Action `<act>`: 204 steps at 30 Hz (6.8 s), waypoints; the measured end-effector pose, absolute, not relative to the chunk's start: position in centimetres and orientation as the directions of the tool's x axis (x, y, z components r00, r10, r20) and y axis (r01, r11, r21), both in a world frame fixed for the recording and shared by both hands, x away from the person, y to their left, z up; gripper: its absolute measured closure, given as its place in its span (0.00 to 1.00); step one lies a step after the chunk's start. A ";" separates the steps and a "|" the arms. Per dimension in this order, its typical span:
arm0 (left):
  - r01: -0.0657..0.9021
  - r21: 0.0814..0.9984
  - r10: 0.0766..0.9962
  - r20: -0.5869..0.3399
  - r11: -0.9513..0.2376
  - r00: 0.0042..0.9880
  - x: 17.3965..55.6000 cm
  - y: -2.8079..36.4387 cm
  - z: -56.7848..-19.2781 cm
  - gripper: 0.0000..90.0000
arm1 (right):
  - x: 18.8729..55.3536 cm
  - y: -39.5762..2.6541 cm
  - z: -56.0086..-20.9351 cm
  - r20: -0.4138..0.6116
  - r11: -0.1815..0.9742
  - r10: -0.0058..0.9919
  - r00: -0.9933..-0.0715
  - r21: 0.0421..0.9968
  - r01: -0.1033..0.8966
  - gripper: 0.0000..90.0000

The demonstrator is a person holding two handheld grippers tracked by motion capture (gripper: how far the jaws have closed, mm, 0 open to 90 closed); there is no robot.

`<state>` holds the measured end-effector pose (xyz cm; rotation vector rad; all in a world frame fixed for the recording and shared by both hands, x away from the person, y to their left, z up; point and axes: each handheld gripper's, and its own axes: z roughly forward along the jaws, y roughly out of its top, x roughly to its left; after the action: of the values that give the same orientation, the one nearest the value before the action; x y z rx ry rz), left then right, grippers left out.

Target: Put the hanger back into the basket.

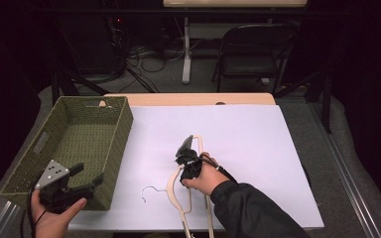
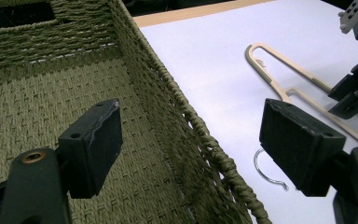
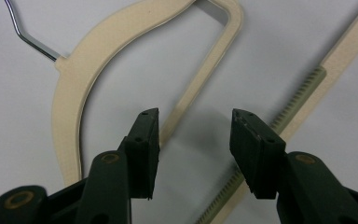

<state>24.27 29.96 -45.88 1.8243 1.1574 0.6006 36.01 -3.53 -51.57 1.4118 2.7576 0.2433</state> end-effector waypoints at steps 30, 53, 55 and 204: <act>0.472 0.861 0.889 -0.055 -0.189 0.456 24.4 29.9 -45.9 0.23 | 35.9 -2.2 -52.7 0.008 0.593 0.801 -0.598 0.129 0.795 0.68; 0.470 0.861 0.886 -0.050 -0.195 0.460 24.4 29.7 -45.9 0.23 | 36.1 -2.3 -52.4 0.069 0.587 0.802 -0.593 0.091 0.804 0.96; 0.468 0.862 0.885 -0.050 -0.196 0.463 24.4 29.6 -45.9 0.24 | 36.1 -2.4 -52.3 0.086 0.587 0.800 -0.594 0.090 0.804 0.96; 0.513 0.850 0.625 -0.337 -0.120 0.704 27.9 9.4 -51.9 0.83 | 38.1 -8.8 -43.9 0.517 0.094 0.754 -0.406 0.527 0.845 0.94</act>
<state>27.90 9.42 -51.91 1.7726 0.9052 0.1224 38.10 -8.84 -43.85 1.7678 2.4041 1.3013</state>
